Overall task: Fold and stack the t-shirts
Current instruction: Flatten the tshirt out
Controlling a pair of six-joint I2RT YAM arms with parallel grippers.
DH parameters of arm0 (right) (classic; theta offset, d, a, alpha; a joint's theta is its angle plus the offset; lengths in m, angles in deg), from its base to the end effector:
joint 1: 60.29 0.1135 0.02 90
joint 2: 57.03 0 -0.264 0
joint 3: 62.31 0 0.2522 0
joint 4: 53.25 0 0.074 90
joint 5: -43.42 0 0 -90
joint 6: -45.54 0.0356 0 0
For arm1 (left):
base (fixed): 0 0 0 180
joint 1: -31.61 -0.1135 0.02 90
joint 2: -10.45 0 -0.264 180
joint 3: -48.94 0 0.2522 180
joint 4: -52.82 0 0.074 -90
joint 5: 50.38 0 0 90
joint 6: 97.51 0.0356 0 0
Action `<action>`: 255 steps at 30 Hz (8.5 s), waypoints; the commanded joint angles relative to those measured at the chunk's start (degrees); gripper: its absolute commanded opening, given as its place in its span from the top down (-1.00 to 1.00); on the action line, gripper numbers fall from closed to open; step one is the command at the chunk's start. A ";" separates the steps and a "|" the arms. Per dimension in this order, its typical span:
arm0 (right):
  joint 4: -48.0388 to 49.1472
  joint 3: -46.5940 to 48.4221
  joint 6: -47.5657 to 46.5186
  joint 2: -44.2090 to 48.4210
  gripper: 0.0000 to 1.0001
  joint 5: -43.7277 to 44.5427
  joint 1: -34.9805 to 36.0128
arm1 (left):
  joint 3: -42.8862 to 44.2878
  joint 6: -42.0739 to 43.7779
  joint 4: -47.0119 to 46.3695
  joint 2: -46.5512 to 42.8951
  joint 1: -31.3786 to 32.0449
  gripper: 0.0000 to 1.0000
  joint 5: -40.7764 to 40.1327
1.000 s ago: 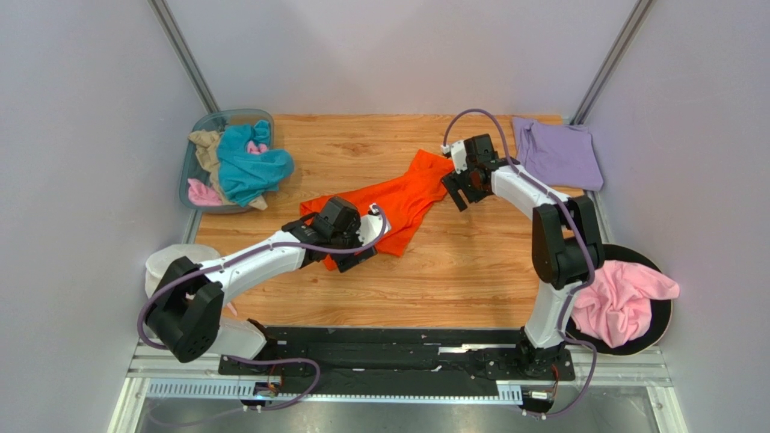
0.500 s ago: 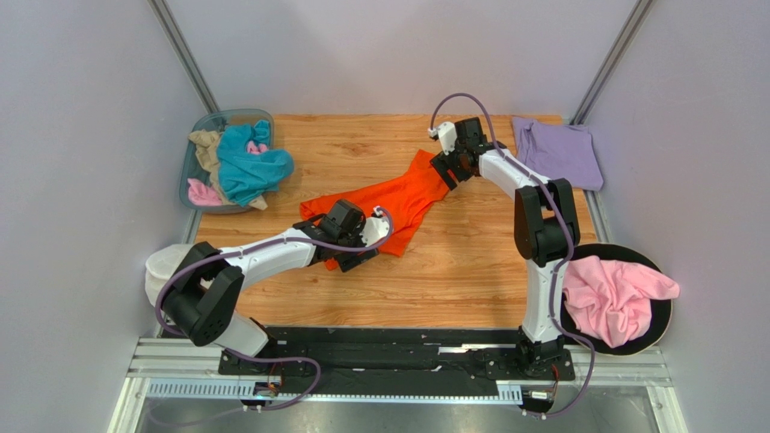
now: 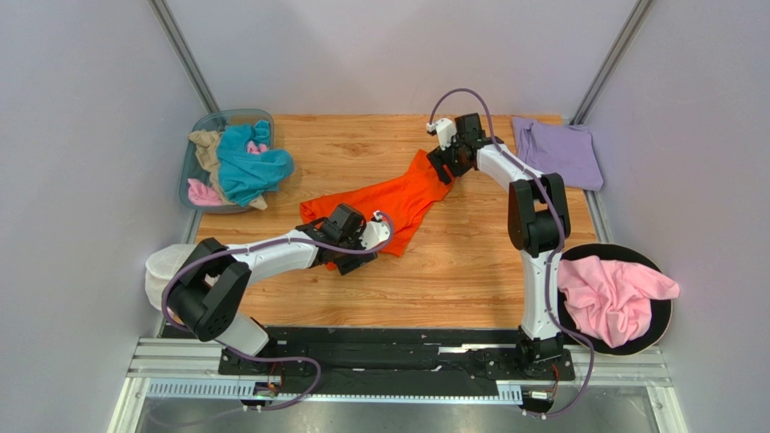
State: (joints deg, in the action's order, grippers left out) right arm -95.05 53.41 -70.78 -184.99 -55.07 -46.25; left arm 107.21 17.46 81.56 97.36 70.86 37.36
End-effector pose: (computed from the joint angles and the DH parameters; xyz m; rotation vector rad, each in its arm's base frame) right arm 0.4770 0.1247 0.1798 -0.9193 2.3267 0.0978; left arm 0.2225 -0.1800 0.1639 1.3544 2.1861 -0.0432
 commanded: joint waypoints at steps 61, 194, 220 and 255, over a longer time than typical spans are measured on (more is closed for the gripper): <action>-13.72 -19.14 2.51 28.29 0.23 1.02 4.75 | 21.66 11.41 -0.30 -13.97 -2.50 1.00 -10.04; -0.11 -3.93 1.27 5.17 -0.04 -0.82 13.20 | 26.50 16.60 4.35 -15.20 -6.46 1.00 -7.93; 3.69 -9.84 3.21 16.95 0.94 6.91 14.43 | 24.22 15.19 3.21 -15.72 -6.46 1.00 -7.76; 18.72 -24.35 -0.48 19.16 -0.09 2.60 18.21 | 30.37 18.98 2.07 -12.21 -6.81 1.00 -7.49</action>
State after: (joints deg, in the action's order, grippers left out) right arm -81.06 28.27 -70.70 -169.28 -51.84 -29.18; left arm 133.79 35.93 85.34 85.10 64.39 28.79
